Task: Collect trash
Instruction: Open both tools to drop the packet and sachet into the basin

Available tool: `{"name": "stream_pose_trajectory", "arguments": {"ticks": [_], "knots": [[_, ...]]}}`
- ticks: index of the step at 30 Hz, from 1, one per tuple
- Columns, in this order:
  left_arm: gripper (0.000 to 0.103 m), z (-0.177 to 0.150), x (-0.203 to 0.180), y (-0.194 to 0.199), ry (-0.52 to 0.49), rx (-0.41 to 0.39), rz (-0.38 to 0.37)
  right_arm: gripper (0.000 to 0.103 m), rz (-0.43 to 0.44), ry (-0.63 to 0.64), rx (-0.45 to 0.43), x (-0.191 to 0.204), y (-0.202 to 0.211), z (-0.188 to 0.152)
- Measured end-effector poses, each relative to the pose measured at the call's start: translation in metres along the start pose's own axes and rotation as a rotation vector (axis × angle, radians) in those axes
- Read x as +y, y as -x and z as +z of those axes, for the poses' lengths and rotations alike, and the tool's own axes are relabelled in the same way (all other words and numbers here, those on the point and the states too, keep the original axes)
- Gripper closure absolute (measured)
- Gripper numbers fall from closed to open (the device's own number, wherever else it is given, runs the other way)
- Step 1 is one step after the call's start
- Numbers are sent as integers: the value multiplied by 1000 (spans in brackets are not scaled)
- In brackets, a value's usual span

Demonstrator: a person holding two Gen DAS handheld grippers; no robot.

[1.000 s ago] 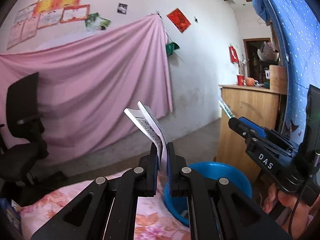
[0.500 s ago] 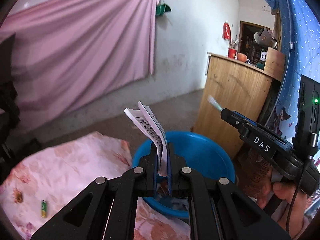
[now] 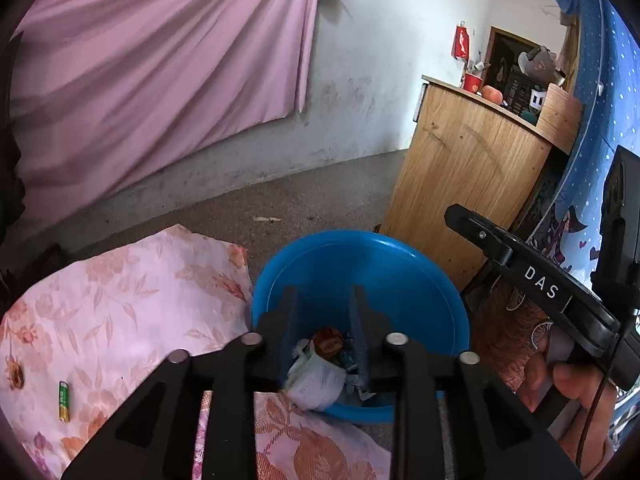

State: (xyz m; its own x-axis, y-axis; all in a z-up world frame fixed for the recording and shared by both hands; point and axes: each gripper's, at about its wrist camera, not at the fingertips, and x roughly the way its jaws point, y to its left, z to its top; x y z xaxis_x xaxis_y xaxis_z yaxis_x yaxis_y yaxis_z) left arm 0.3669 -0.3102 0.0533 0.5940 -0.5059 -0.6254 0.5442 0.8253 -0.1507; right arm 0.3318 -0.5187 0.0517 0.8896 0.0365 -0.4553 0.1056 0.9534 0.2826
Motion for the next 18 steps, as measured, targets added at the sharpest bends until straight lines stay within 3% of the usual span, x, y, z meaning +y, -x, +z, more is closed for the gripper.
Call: {"name": "stream_pose_trajectory", "arguments": {"ticks": [11, 18], "knots": [[68, -4, 30, 37, 97, -93, 98, 46, 25, 23, -25, 7, 5, 2], [51, -6, 55, 86, 140, -201, 190, 27, 83, 53, -101, 35, 19, 8]]}}
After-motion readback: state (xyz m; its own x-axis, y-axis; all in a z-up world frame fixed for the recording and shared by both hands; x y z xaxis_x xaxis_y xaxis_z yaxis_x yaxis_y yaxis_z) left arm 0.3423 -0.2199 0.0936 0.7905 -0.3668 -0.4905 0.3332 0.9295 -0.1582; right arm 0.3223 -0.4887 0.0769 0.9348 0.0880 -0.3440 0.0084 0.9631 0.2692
